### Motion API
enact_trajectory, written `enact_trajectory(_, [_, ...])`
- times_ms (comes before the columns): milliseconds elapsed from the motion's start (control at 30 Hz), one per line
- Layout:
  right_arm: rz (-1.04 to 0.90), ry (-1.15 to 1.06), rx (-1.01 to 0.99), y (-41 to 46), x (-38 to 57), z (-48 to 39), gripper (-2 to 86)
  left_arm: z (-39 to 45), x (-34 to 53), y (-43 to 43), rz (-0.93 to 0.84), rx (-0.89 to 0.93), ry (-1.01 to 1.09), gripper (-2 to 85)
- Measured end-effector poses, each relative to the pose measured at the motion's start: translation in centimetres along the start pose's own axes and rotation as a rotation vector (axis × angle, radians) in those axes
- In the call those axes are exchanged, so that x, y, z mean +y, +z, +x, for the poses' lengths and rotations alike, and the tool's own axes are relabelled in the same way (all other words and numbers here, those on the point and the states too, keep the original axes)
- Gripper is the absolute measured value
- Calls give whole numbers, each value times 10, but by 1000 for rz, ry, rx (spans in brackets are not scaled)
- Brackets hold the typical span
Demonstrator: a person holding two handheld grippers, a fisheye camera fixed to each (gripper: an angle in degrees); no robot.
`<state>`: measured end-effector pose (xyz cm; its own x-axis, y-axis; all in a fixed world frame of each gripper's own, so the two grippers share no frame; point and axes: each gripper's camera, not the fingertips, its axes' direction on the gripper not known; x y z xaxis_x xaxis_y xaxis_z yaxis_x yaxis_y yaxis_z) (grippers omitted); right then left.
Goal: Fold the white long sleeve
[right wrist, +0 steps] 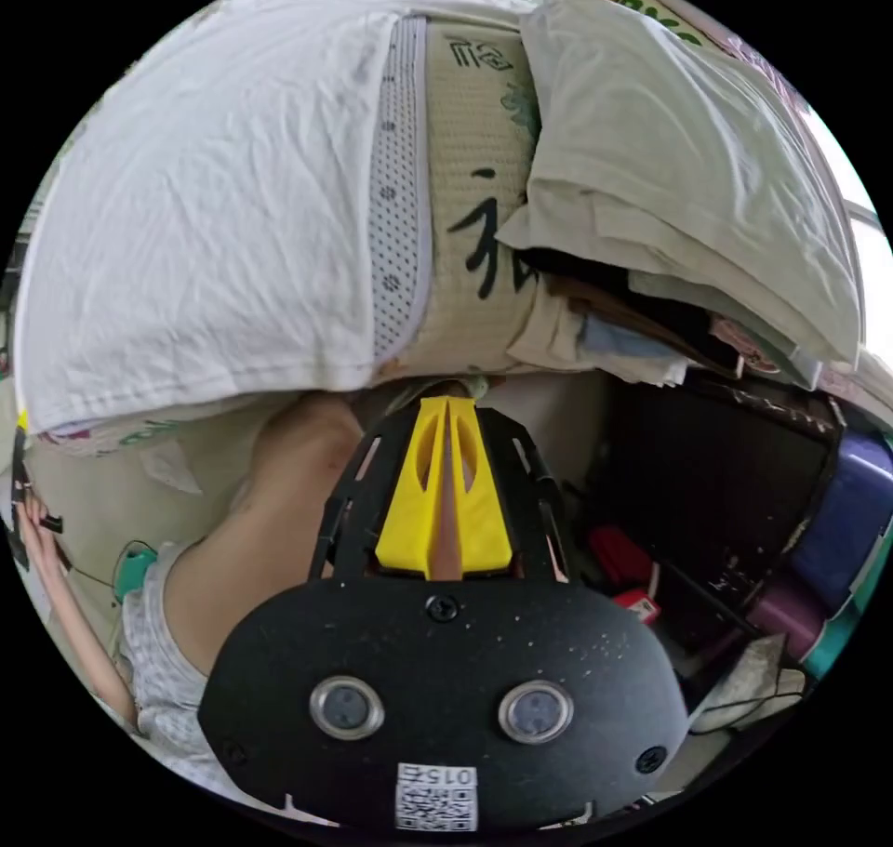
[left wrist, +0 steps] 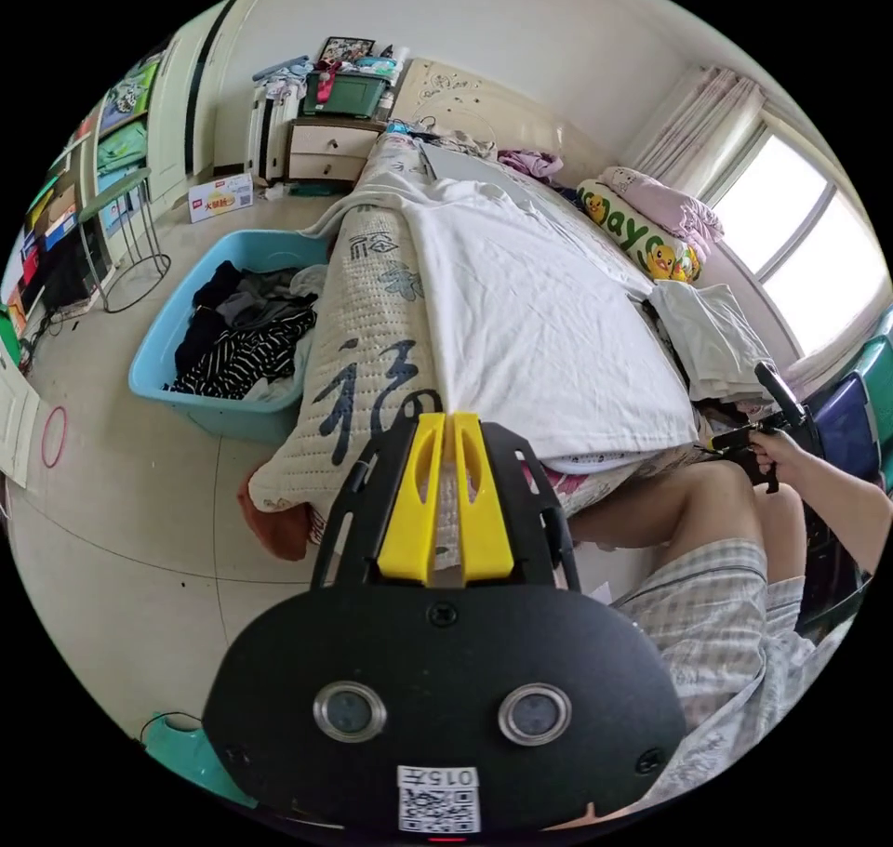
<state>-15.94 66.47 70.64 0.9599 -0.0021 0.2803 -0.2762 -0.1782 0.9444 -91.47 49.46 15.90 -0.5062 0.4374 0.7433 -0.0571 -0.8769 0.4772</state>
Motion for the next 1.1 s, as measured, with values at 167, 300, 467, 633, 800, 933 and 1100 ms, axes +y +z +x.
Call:
enact_trajectory(167, [96, 27, -54, -30, 32, 27, 10, 14, -8, -4, -6, -43, 56, 1])
enact_trajectory(300, [227, 180, -175, -78, 67, 90, 33, 32, -24, -7, -62, -112, 118, 0])
enact_trajectory(467, [362, 285, -263, -131, 106, 143, 23, 36, -27, -12, -40, -104, 139, 0])
enact_trajectory(633, [395, 366, -287, -158, 135, 165, 5, 36, -35, -17, -48, -79, 107, 0])
enact_trajectory(800, [472, 364, -421, -177, 154, 182, 1, 65, -41, -17, -68, -207, 226, 1])
enact_trajectory(933, [512, 434, -577, -192, 159, 216, -4, 65, -45, -17, -61, -202, 206, 1])
enact_trajectory(1100, [612, 400, -663, -192, 165, 242, -5, 55, -53, -14, -78, -156, 224, 1])
